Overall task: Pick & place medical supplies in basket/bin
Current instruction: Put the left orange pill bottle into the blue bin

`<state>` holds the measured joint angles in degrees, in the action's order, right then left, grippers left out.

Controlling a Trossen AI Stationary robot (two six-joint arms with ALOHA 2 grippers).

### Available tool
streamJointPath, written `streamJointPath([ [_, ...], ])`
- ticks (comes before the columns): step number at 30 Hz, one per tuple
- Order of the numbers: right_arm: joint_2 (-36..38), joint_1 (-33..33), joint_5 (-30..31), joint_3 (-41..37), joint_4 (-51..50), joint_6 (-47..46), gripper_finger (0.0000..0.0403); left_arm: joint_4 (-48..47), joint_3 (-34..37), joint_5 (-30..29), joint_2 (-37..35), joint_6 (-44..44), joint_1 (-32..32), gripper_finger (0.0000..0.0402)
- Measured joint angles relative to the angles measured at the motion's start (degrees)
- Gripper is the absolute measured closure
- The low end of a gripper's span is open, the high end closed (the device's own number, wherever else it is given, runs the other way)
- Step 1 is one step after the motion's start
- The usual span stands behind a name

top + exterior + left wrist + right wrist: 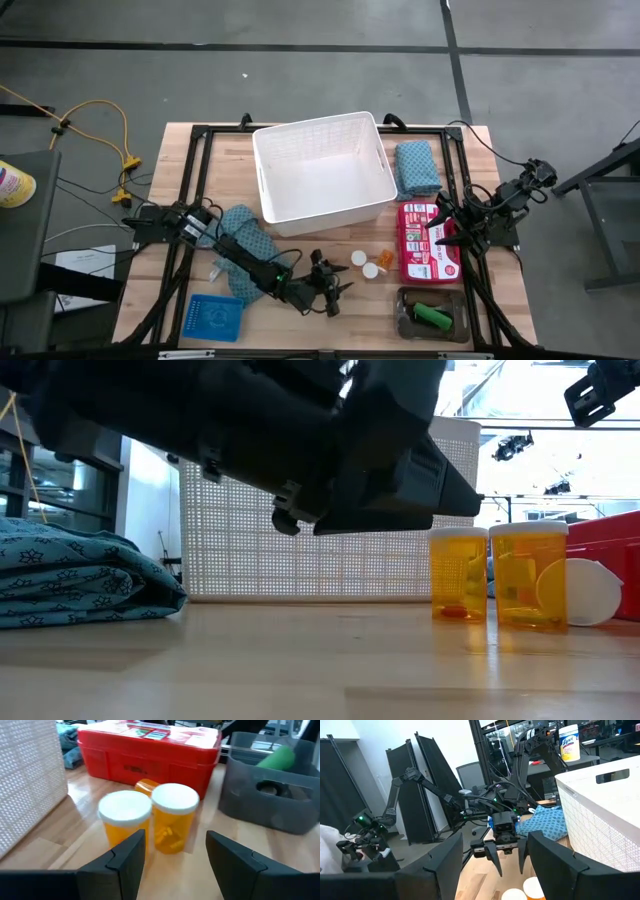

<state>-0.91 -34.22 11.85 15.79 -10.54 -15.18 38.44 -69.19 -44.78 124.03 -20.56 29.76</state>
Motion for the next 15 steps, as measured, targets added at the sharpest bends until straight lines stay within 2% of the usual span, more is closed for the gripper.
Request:
streamJointPath([
  [15,0.0,0.0,-0.02,0.0,0.01,0.0,0.0192,0.24,0.0,1.04,-0.02,-1.55,-5.31,0.0199],
])
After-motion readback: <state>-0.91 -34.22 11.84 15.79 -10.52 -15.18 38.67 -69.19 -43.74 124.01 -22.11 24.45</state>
